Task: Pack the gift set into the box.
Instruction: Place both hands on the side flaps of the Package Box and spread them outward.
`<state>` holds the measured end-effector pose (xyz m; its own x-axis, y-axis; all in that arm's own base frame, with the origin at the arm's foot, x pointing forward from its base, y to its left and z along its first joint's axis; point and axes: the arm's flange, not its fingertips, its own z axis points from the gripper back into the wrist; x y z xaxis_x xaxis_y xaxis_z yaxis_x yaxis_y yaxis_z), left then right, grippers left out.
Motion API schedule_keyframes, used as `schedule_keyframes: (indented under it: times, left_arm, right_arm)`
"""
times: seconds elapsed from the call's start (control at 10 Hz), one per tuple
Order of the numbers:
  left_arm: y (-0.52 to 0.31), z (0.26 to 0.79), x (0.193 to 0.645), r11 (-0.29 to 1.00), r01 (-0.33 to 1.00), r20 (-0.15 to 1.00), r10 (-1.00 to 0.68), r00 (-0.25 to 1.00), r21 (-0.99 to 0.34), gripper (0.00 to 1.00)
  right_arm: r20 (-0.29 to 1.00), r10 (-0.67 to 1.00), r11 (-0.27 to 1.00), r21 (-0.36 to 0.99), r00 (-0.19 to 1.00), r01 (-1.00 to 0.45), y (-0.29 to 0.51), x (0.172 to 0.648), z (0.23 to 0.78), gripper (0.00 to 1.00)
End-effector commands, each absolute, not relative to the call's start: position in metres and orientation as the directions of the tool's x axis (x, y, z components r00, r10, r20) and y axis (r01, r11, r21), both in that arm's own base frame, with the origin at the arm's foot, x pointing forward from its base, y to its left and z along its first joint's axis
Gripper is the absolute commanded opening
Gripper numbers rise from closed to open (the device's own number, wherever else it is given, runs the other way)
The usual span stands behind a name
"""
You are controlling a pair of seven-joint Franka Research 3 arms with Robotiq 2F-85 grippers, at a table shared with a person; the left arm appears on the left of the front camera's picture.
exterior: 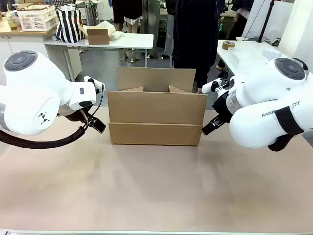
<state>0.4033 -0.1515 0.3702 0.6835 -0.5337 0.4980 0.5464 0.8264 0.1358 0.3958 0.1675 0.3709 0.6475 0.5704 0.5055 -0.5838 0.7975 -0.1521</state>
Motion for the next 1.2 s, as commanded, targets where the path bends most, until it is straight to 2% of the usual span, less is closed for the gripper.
schedule_keyframes:
  times: [0.0, 1.1]
  left_arm:
    - [-0.1515, 0.3702, 0.4033, 0.826, 0.546, 0.498, -0.534, 0.683, 0.136, 1.00]
    - [-0.1516, 0.3702, 0.4033, 0.827, 0.546, 0.498, -0.534, 0.684, 0.136, 1.00]
  right_arm:
    - [0.506, 0.570, 0.797, -0.152, 0.647, -0.584, 0.1675, 0.3958, 0.3709, 1.00]
    - [0.505, 0.571, 0.797, -0.153, 0.647, -0.584, 0.1676, 0.3958, 0.3709, 1.00]
